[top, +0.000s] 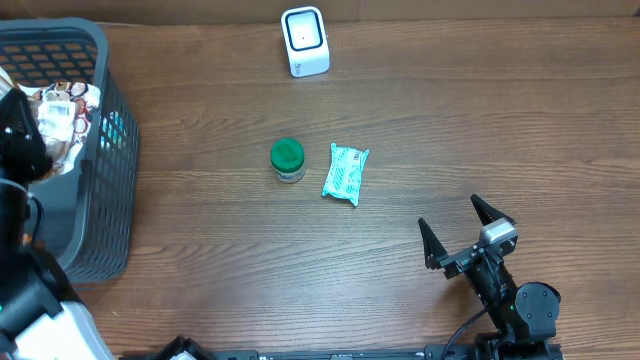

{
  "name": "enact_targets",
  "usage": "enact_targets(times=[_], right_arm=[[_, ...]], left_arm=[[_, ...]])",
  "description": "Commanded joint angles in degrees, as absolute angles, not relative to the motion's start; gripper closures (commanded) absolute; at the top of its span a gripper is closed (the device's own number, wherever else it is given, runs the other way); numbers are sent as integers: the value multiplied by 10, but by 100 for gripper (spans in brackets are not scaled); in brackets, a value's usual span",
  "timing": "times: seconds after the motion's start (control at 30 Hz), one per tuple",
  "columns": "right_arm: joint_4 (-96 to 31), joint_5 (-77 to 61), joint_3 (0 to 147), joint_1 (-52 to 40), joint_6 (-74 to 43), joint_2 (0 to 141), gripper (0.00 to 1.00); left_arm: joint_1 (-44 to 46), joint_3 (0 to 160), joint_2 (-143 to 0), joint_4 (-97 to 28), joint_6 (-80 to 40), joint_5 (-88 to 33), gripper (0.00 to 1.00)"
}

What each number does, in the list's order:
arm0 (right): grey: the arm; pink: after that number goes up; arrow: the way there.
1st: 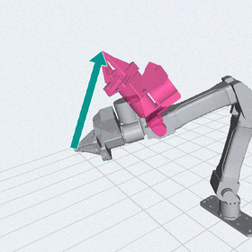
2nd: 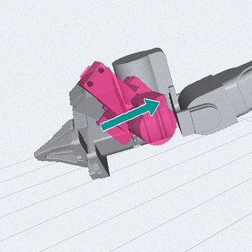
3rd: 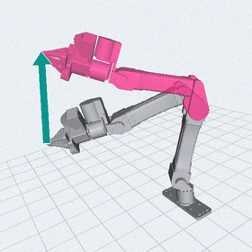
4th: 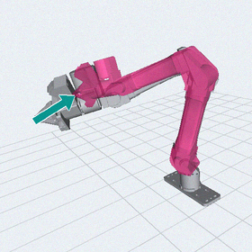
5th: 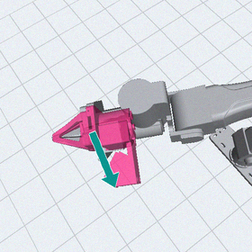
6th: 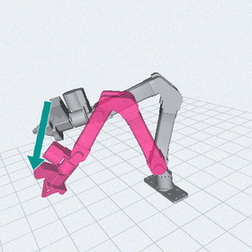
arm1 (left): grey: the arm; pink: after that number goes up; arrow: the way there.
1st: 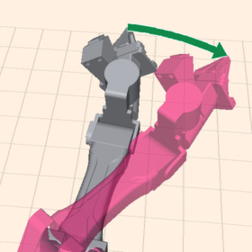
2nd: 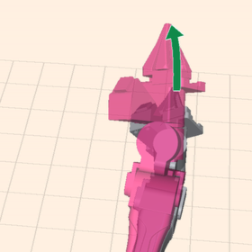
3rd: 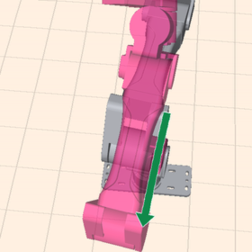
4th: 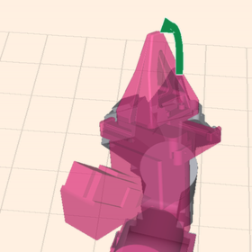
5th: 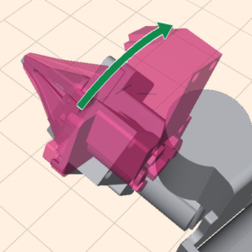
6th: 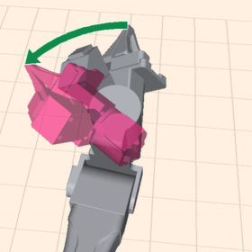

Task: Scan the item barcode
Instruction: 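Carry the snack bag past the scanner and drop it right of the wipes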

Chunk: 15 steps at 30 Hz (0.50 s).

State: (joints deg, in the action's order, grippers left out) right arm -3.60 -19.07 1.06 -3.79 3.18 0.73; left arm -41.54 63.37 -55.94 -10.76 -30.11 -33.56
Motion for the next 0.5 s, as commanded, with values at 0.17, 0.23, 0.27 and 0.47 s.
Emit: enact_targets(times=[0.17,0.23,0.27,0.47], right_arm=[[-33,-187,5,-37,30,3,0],[-33,-187,5,-37,30,3,0],[-33,-187,5,-37,30,3,0],[-33,-187,5,-37,30,3,0]], left_arm=[[-295,638,-537,-186,-246,-431,88],[-247,638,-547,-230,-191,-422,89],[-223,638,-554,-252,-173,-407,90],[-66,638,-606,-337,-125,-259,86]])
